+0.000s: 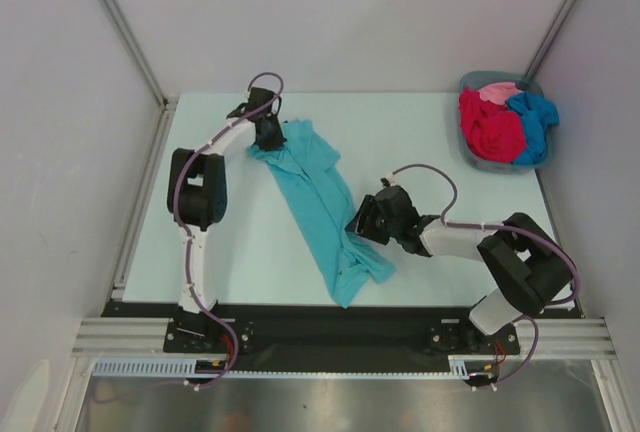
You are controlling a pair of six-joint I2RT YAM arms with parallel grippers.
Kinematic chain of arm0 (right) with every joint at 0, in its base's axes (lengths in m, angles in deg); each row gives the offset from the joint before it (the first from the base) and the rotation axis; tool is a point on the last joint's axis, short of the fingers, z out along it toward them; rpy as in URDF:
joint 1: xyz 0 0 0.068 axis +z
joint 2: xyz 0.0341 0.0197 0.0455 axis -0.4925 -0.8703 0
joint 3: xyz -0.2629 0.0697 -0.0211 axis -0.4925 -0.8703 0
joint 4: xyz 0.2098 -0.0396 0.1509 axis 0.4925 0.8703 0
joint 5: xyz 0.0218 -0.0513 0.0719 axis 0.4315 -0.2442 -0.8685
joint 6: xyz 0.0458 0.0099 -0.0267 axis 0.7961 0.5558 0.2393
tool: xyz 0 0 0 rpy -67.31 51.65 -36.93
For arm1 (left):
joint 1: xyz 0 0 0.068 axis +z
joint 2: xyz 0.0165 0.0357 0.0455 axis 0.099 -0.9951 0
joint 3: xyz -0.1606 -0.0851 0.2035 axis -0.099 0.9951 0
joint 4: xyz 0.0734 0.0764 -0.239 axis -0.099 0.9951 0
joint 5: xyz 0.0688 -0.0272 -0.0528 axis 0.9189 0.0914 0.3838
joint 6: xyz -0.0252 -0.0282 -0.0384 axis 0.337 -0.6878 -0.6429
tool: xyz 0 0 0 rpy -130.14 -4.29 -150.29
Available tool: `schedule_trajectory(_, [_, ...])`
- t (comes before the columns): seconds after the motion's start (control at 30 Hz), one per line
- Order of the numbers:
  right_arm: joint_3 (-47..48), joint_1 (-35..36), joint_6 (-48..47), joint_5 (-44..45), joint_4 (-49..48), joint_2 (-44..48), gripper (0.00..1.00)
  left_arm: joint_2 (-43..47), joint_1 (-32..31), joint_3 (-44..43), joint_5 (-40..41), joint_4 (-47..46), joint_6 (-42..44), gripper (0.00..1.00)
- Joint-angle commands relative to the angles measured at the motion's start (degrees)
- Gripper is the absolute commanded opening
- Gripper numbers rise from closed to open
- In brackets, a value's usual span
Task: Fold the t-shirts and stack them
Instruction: Fold the tshirt
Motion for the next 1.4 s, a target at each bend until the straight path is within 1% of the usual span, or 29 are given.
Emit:
schedule_trajectory(0.0, [1.6,-1.1,-1.0,7.1,4.3,0.6,0.59,5.3,0.7,4.1,0.8,-1.6,1.6,0.1])
schedule_trajectory(0.03, [2.7,-2.3,-1.8,7.4,4.5,0.9,0.61,6.3,0.9,4.8,1.0,-2.1,1.4,0.18])
schedule_trajectory(0.07, [3.6,-3.3,-2.3,6.5,4.9,0.6,0.62,6.7,0.9,6.0,0.9,-2.3,1.1,0.36])
schedule_trajectory(0.1, [4.5,-4.2,-2.7,6.5,5.2,0.6,0.63,7.3,1.0,6.4,1.1,-2.3,0.9,0.46])
schedule_trajectory(0.17, [7.4,-6.6,-4.1,5.5,6.1,-0.2,0.63,9.1,1.0,7.1,2.3,-2.3,1.1,0.61])
schedule_trajectory(0.2, [8.4,-7.3,-4.7,5.0,6.5,-0.3,0.63,9.6,1.0,7.5,2.9,-2.3,1.2,0.71])
schedule_trajectory(0.27, [10.3,-9.7,-5.4,4.7,6.9,-0.7,0.63,11.3,1.4,7.9,3.5,-2.2,1.5,0.77])
schedule_trajectory(0.37, [12.4,-12.9,-6.0,1.6,5.7,-3.2,0.63,12.9,2.4,8.2,3.5,-1.5,2.1,0.78])
schedule_trajectory(0.4, [14.6,-13.6,-6.8,-1.0,5.3,-4.7,0.63,13.3,2.8,8.1,3.5,-1.2,2.2,0.79])
schedule_trajectory(0.47, [18.1,-14.4,-7.4,-3.3,5.1,-9.8,0.63,13.8,3.2,8.0,3.5,-0.1,2.7,0.79])
schedule_trajectory(0.5, [22.2,-14.9,-8.4,-6.8,4.9,-11.8,0.63,14.7,3.4,8.4,3.3,0.2,2.7,0.79])
schedule_trajectory(0.53, [24.2,-15.1,-8.6,-8.2,5.1,-13.7,0.62,15.3,3.6,8.9,3.2,0.3,2.8,0.79])
schedule_trajectory(0.57, [26.1,-15.2,-8.9,-9.0,5.0,-17.6,0.62,16.0,3.6,10.4,3.2,0.6,2.8,0.8])
schedule_trajectory(0.6, [30.6,-15.3,-9.6,-11.4,5.1,-19.4,0.62,17.6,3.7,11.6,2.8,0.6,2.6,0.8])
schedule_trajectory(0.63, [32.9,-15.3,-9.6,-12.7,5.5,-21.7,0.62,18.3,3.7,12.8,2.6,0.8,2.2,0.8])
schedule_trajectory(0.7, [37.3,-15.7,-9.7,-16.3,5.7,-27.1,0.62,19.9,3.7,17.7,2.5,1.2,1.3,0.8])
schedule_trajectory(0.73, [42.0,-15.8,-9.9,-17.5,5.9,-28.8,0.62,21.5,3.7,19.7,2.6,0.5,0.8,0.8])
schedule_trajectory(0.77, [44.3,-15.9,-10.1,-18.4,7.3,-30.4,0.62,22.3,3.7,21.8,2.9,0.0,0.0,0.8])
schedule_trajectory(0.8, [46.0,-15.9,-10.5,-20.1,7.4,-33.2,0.63,23.0,3.7,25.8,3.2,-0.6,-0.4,0.8])
schedule_trajectory(0.9, [51.6,-16.0,-11.3,-22.7,7.0,-37.7,0.63,24.6,3.7,31.9,3.5,-3.8,-1.5,0.8])
schedule_trajectory(0.97, [55.7,-16.6,-11.4,-24.2,6.7,-40.2,0.62,24.1,3.7,32.5,2.9,-4.6,-3.0,0.79])
schedule_trajectory(1.07, [59.1,-17.7,-10.7,-27.4,6.6,-44.5,0.63,22.7,3.9,32.0,1.1,-5.4,-4.5,0.79])
schedule_trajectory(1.17, [61.7,-19.0,-10.2,-29.3,6.0,-46.9,0.63,21.8,4.7,31.7,0.2,-7.9,-4.9,0.79])
schedule_trajectory(1.2, [62.8,-19.2,-10.4,-30.0,6.1,-47.2,0.63,21.0,5.3,31.4,-1.5,-8.4,-4.9,0.79])
schedule_trajectory(1.37, [68.5,-19.1,-10.5,-32.7,7.7,-51.2,0.63,17.6,6.4,29.1,-3.3,-9.3,-5.1,0.79])
